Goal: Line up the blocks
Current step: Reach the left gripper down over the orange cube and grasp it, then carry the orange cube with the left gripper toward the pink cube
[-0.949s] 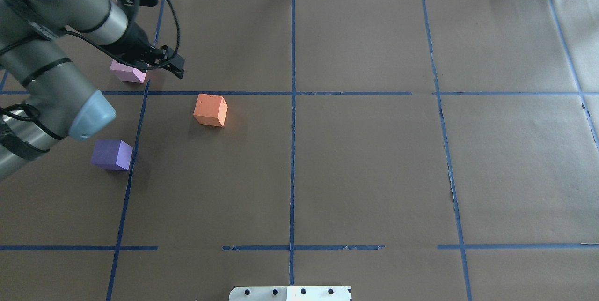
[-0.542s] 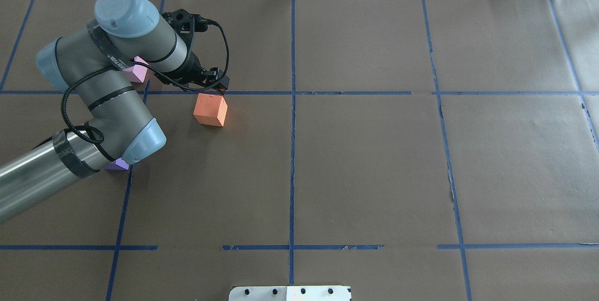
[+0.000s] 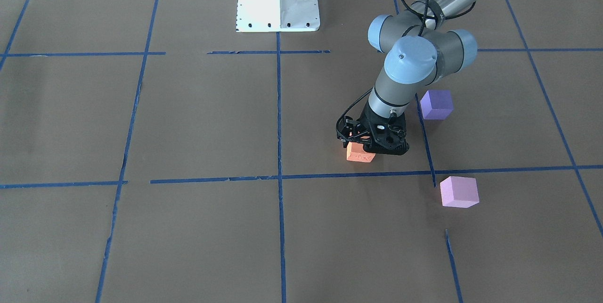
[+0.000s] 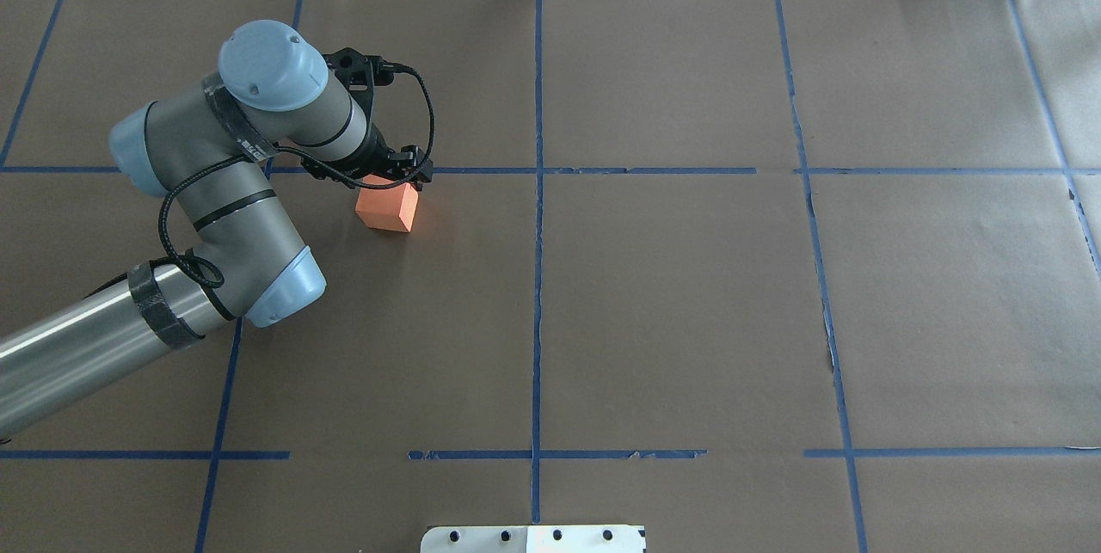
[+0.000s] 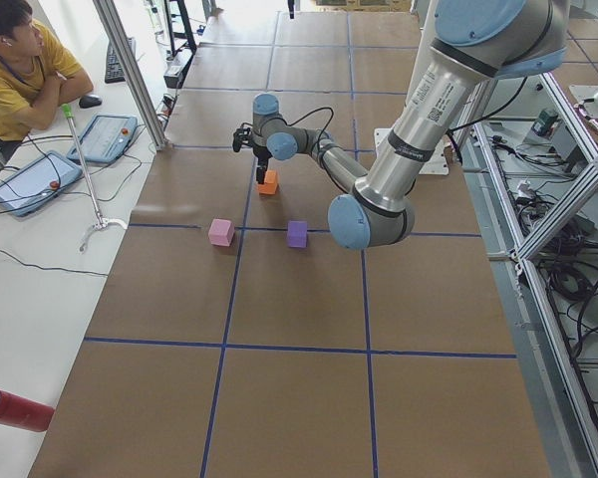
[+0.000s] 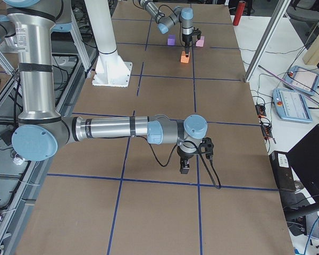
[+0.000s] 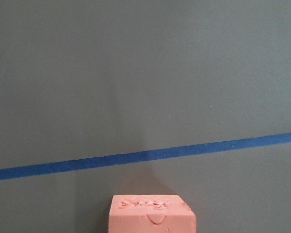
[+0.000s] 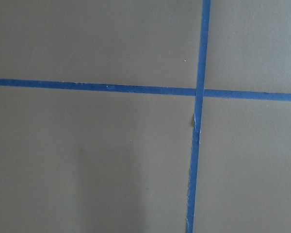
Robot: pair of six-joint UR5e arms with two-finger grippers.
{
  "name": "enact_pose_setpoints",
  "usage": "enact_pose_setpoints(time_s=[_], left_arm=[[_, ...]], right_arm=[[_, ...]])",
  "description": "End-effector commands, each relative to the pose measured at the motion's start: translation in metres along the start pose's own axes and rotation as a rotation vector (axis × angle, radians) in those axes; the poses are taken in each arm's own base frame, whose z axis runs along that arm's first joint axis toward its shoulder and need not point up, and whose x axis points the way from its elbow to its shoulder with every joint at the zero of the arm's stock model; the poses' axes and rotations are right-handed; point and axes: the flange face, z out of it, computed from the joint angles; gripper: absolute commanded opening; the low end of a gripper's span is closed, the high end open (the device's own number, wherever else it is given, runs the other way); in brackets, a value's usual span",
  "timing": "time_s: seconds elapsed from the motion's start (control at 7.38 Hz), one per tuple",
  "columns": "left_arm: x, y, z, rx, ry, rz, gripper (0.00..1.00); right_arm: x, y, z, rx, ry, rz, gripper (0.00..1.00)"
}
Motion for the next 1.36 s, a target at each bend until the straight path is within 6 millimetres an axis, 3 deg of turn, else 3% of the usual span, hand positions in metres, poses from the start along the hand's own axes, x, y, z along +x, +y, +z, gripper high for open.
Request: enact_pose_setpoints(time_s=[0.0,0.27,0.41,0.54,0.68,0.81,0.95,1.22], left_arm=[[0.003,0.015,0.027,-0.021,-0.01,-0.015,1.0],[-0.002,0.015,0.036,-0.015,0.004,-0.004,0.98],[0.0,0.014,0.035,-0.015,0.008,0.001,0.87],[0.003,0.013,0.032,-0.012,0.013,0.01,0.4],[0.001,0.011,0.029,-0.014,0.017,0.009,0.23],[-0.01,0.0,0.003,0.013,0.032,0.023,0.23],[-0.044,0.012,-0.018,-0.032,0.072,0.055,0.23],[-0.127,0.007,-0.018,-0.062,0.024,-0.029,0.23]], right_arm=[[0.0,0.0,0.0,0.001,0.0,-0.001,1.0],[0.0,0.0,0.0,0.001,0.0,-0.001,1.0],[0.0,0.0,0.0,0.001,0.0,-0.001,1.0],[0.0,0.0,0.0,0.001,0.0,-0.001,1.0],[0.0,0.0,0.0,0.0,0.0,0.0,1.0],[0.0,0.0,0.0,0.001,0.0,-0.001,1.0],[0.0,0.0,0.0,0.0,0.0,0.0,1.0],[0.0,0.0,0.0,0.0,0.0,0.0,1.0]])
